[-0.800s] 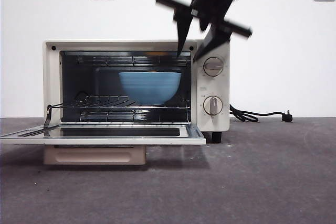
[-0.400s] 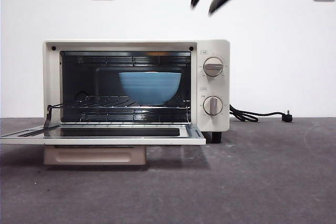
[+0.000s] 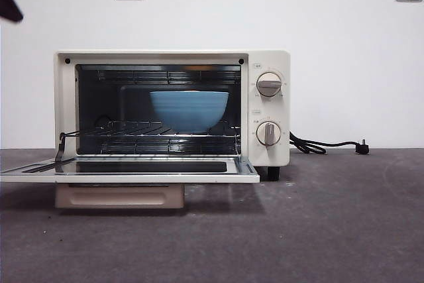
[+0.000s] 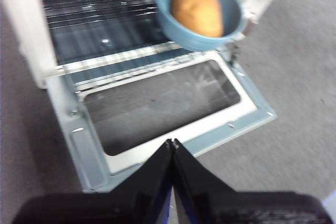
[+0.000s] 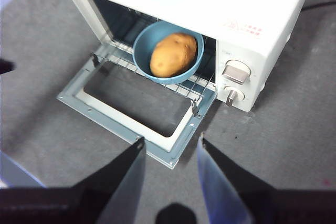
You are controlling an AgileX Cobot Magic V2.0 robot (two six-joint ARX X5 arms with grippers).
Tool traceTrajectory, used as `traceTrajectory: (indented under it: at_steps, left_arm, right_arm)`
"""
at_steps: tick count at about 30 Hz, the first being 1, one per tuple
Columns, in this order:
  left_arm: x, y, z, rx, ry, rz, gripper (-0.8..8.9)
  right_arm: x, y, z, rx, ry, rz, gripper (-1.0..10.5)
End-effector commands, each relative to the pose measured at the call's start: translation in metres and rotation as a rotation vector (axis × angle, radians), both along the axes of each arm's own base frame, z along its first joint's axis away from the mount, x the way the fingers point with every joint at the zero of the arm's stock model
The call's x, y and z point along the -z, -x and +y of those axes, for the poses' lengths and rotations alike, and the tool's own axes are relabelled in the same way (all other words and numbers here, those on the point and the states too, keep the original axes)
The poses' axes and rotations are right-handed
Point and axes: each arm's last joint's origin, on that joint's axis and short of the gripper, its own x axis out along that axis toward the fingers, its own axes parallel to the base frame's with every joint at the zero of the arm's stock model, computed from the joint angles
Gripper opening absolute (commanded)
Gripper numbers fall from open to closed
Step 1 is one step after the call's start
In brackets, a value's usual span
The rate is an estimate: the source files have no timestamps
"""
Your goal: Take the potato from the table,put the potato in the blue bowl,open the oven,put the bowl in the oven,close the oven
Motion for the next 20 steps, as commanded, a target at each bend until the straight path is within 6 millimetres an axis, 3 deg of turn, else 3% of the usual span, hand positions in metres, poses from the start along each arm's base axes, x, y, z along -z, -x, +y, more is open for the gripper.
traceTrajectory:
  at_steps: [1,8,20]
  left_arm:
    - [0.019,-0.013,0.011,-0.035,0.029,0.029,-0.09]
    - [0.067,-0.042,0.035,-0.092,0.100,0.157,-0.08]
    - [0.120,-0.078,0.051,-0.133,0.093,0.260,-0.08]
  right_arm:
    - [-0.006,0.013,-0.010,-0.016,-0.002,-0.032,1.6]
    - [-0.016,0.043,-0.033,-0.015,-0.036,-0.075,1.6]
    - [-0.015,0.062,-0.048,-0.014,-0.023,-0.057,1.6]
